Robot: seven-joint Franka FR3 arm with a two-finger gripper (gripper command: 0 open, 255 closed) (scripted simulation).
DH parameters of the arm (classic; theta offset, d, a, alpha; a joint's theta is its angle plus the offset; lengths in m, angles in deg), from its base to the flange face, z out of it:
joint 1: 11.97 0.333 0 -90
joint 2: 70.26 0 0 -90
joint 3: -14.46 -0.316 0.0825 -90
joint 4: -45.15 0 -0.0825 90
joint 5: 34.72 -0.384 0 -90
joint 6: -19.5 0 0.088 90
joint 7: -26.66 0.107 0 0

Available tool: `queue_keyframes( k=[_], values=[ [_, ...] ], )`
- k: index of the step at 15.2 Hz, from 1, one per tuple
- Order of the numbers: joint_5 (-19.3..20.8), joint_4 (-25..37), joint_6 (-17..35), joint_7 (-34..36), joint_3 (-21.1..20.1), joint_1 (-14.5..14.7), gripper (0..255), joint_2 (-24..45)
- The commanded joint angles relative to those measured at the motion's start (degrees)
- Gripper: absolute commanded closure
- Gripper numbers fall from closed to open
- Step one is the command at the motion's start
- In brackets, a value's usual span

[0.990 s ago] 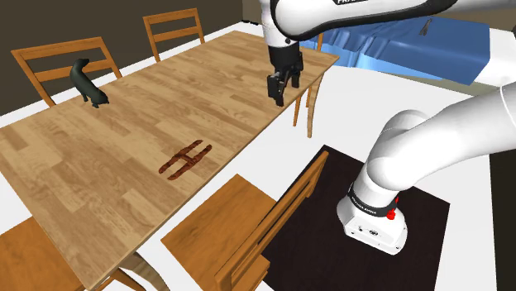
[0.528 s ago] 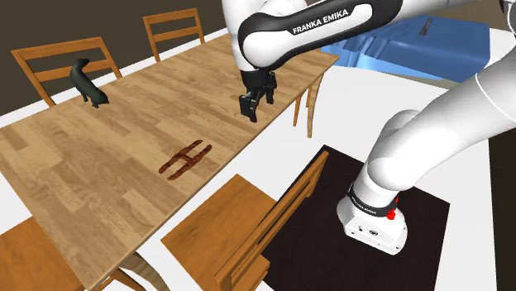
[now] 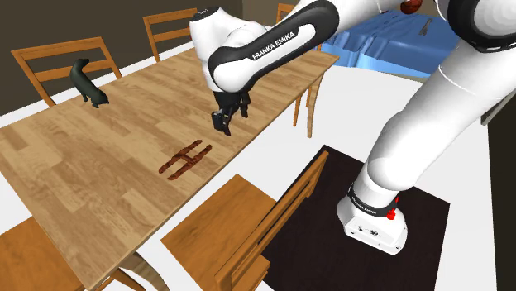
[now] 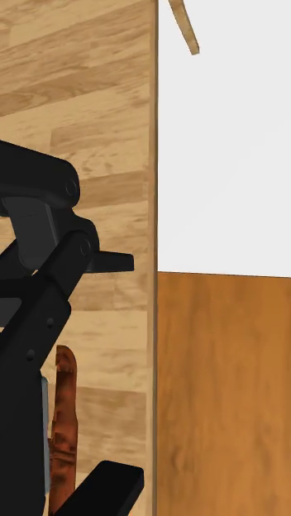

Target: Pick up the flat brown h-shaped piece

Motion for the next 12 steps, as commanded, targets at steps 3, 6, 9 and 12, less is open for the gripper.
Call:
queue_keyframes(
  k=[3, 6, 9, 12],
  values=[
    [2.95, 5.37, 3.66, 4.85, -1.81, 0.52, 0, 9.14],
    [5.71, 10.03, 5.53, 8.22, -2.44, 1.29, 0, 15.89],
    [8.56, 15.36, 6.68, 11.33, -2.49, 2.57, 0, 22.65],
    [11.16, 21.4, 7.18, 13.95, -2.07, 4.29, 0, 29.38]
  ],
)
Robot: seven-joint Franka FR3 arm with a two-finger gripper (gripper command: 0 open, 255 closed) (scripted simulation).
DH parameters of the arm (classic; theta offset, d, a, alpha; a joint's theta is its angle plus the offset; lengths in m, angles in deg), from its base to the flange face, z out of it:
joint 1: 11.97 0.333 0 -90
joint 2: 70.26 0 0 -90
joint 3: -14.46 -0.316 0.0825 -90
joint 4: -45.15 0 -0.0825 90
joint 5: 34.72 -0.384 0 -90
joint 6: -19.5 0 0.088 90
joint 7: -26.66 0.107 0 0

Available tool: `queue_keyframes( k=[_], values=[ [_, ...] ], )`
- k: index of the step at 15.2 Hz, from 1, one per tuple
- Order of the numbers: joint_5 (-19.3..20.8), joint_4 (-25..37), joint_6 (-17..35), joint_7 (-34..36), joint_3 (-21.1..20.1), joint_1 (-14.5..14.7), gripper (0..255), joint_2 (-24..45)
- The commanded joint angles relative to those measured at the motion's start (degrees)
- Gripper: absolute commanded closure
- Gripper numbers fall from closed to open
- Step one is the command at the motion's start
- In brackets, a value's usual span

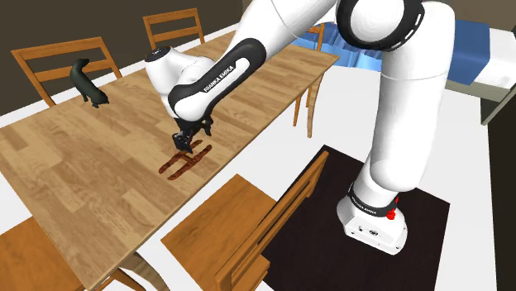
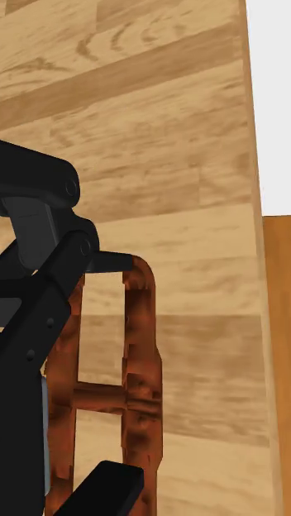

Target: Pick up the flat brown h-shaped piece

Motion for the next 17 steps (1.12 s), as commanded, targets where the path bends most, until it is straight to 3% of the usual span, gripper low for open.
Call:
queue_keyframes(
  k=[1, 5, 15, 16, 17],
  values=[
    [1.73, 3.89, 0.54, 1.67, 0.38, 1.17, 0, 4.5],
    [4.3, 13.53, 0.0, 3.95, 1.45, 3.98, 0, 13.53],
    [5.96, 13.41, 3.89, 5.4, 2.51, 4.72, 0, 17.48],
    [5.94, 13.41, 3.84, 5.38, 2.5, 4.71, 255, 17.44],
    [5.95, 13.43, 3.84, 5.41, 2.5, 4.73, 255, 17.45]
  ],
)
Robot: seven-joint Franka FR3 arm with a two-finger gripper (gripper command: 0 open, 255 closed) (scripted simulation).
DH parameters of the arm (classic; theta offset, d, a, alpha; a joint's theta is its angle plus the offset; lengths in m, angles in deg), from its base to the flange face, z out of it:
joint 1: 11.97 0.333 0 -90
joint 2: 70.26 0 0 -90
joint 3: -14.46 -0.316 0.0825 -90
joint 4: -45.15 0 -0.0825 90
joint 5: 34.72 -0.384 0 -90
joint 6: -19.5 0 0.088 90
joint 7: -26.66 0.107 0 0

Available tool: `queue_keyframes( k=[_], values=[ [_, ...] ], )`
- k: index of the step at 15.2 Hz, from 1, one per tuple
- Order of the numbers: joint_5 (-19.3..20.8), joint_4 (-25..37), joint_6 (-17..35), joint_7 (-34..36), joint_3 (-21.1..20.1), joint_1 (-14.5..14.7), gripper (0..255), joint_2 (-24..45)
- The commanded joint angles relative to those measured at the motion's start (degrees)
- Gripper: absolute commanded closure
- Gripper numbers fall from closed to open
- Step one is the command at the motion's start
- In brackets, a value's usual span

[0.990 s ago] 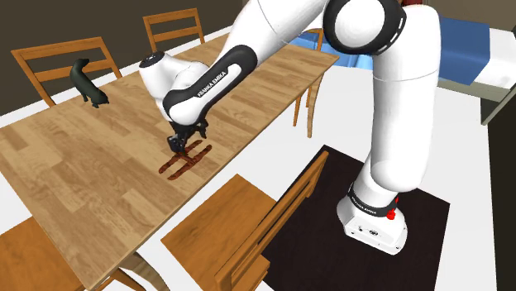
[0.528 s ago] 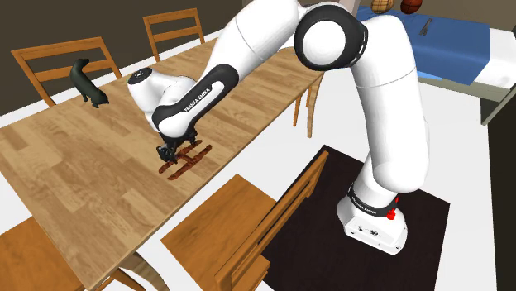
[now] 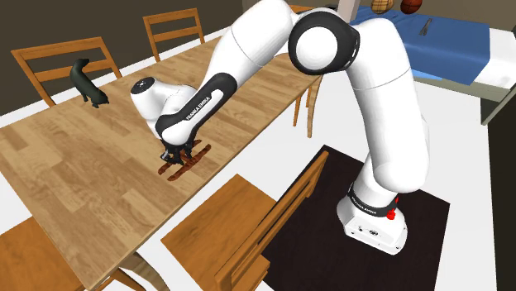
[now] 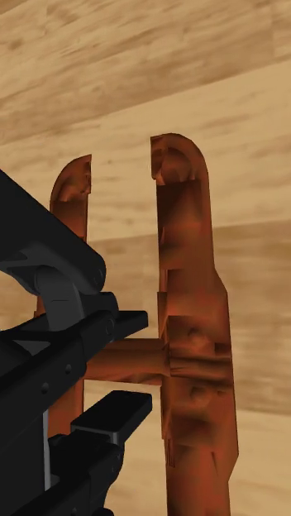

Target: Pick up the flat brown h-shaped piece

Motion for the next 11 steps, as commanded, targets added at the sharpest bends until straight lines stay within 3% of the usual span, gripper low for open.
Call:
queue_keyframes(
  k=[1, 11],
  values=[
    [0.1, -0.12, -0.06, 0.02, 0.25, -0.15, 255, 0.2],
    [-0.52, -0.02, -1.54, -0.54, -0.16, -0.43, 255, -1.24]
  ],
)
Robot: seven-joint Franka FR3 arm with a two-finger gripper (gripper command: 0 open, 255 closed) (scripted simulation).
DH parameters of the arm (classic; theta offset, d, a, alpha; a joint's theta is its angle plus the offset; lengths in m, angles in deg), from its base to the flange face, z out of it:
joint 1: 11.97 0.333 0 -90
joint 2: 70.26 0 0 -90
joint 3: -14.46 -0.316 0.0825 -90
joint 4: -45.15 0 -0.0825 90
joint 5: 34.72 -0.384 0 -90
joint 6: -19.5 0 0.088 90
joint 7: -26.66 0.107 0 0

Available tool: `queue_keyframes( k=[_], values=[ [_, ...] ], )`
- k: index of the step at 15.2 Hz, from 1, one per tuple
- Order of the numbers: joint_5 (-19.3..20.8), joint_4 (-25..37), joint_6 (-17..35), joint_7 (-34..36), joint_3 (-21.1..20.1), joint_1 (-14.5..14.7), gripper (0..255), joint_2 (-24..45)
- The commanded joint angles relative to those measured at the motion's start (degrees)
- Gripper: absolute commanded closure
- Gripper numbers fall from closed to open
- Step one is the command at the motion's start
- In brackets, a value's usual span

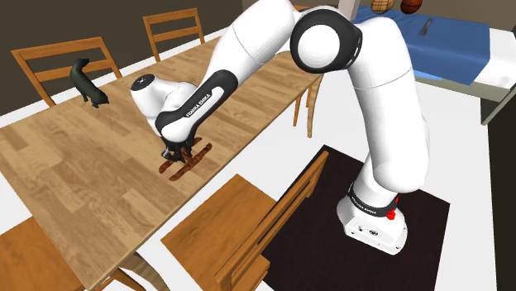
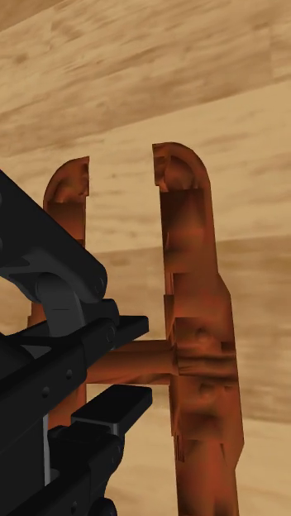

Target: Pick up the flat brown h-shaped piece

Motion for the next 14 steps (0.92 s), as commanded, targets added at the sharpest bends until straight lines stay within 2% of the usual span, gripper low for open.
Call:
queue_keyframes(
  k=[1, 14],
  values=[
    [-0.41, 0.17, -1.07, -0.32, -0.26, -0.12, 255, -0.9],
    [-2.67, 1.82, -7.17, -2.35, -1.51, -0.83, 255, -5.66]
  ],
)
